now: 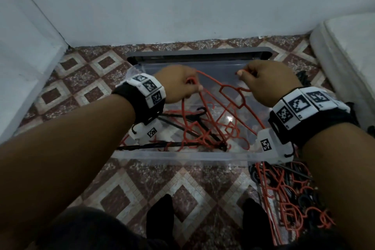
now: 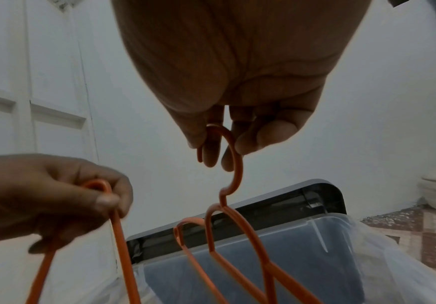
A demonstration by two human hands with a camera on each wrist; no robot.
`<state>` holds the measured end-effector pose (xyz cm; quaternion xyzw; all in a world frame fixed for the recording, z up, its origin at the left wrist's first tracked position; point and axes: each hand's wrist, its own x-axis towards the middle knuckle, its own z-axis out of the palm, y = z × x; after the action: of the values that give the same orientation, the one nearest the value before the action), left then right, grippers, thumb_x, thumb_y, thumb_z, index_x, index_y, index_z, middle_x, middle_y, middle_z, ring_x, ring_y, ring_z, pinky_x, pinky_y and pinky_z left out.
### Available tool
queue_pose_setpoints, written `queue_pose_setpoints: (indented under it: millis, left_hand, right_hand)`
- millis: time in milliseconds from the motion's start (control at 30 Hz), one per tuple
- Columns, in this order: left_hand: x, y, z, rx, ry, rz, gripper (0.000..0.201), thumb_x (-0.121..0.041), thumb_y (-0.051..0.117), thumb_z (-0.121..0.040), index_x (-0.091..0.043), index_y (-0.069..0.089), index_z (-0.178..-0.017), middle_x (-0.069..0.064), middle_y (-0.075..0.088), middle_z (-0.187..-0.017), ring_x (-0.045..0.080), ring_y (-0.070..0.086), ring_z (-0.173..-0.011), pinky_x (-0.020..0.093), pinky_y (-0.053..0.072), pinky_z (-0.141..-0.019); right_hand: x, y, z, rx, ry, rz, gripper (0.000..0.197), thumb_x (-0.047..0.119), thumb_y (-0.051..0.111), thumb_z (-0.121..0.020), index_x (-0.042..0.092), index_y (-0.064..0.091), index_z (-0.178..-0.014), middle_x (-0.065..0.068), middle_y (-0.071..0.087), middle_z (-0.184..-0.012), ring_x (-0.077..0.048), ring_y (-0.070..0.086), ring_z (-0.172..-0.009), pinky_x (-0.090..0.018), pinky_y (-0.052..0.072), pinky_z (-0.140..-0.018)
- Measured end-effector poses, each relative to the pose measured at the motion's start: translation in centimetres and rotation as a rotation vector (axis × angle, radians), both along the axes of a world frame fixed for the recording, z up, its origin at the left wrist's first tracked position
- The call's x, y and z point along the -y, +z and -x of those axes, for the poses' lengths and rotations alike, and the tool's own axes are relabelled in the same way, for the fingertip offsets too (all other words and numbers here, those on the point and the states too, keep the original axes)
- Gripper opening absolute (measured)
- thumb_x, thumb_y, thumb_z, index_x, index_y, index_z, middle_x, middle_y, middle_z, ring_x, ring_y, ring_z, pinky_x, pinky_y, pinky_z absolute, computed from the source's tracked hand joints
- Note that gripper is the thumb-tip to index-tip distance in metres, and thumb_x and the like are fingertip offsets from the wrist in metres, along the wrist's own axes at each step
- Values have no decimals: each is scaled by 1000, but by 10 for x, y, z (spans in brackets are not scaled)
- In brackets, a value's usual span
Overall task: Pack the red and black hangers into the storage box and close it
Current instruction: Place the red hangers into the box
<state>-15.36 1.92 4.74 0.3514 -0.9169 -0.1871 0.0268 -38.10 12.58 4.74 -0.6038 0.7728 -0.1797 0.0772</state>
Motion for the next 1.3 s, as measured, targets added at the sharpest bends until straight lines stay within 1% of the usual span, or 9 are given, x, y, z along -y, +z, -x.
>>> queue_pose_setpoints:
  millis: [100,233,333,600,700,833,900,1167,1300]
  left_hand:
    - [-1,16,-17,-213,164,39,19,-46,55,-95,-30,63,-91,-10,65,-66,-8,56,-53,18,38,-51]
    - [-3,12,-34,-547,330,-74,23,-41,51,-98,-28,66,-88,-7,61,-60,6,54,-49,26,43,-53]
    - [3,11,-39,-771,464,-233,29,-34,50,-99,-20,69,-83,-3,57,-54,16,48,-45,26,40,-44]
    - [16,5,-47,-910,1080,-762,37,-26,36,-104,-13,53,-74,-2,47,-44,7,33,-28,13,35,-35]
    - [15,0,-51,-1013,1120,-859,34,-20,34,-103,-13,49,-73,-4,46,-40,5,35,-29,16,41,-35]
    - [12,-1,-52,-1111,1138,-904,33,-21,36,-105,-13,47,-74,-3,47,-38,5,41,-30,20,49,-39]
    - [11,0,-51,-1132,1149,-913,31,-25,40,-105,-13,49,-78,-3,48,-37,5,43,-31,21,51,-41]
    - [15,-9,-52,-1142,1164,-1013,29,-32,44,-103,-14,48,-81,-1,52,-42,7,48,-34,23,54,-43]
    - [20,-16,-56,-1171,1193,-1050,28,-34,45,-103,-10,50,-89,0,54,-43,7,51,-35,25,54,-44]
  right_hand:
    - [-3,3,0,34,5,63,31,42,50,-100,17,67,-91,3,58,-67,-9,49,-59,-22,29,-50]
    - [-8,5,-3,77,26,85,27,41,51,-100,20,65,-87,3,63,-69,-12,56,-62,-21,31,-50]
    - [-10,6,-4,70,42,84,30,40,51,-100,17,68,-91,-1,68,-77,-17,59,-68,-20,35,-53]
    - [-13,12,-7,86,94,98,31,44,48,-100,20,68,-98,-2,70,-84,-22,64,-77,-35,52,-69]
    - [-13,13,-9,157,122,78,29,42,49,-100,21,69,-102,1,71,-88,-16,64,-77,-31,51,-68]
    - [-14,15,-13,291,184,96,23,39,52,-100,25,70,-102,14,70,-85,12,61,-70,-9,42,-57]
    - [-14,17,-15,350,207,107,23,38,53,-100,23,71,-101,17,70,-85,17,60,-70,-6,42,-59]
    - [-14,15,-24,444,336,26,24,38,56,-98,24,74,-89,18,74,-85,4,67,-85,-8,44,-63]
    - [-16,18,-31,445,378,-36,25,39,54,-98,24,72,-91,12,74,-80,0,66,-72,-13,48,-63]
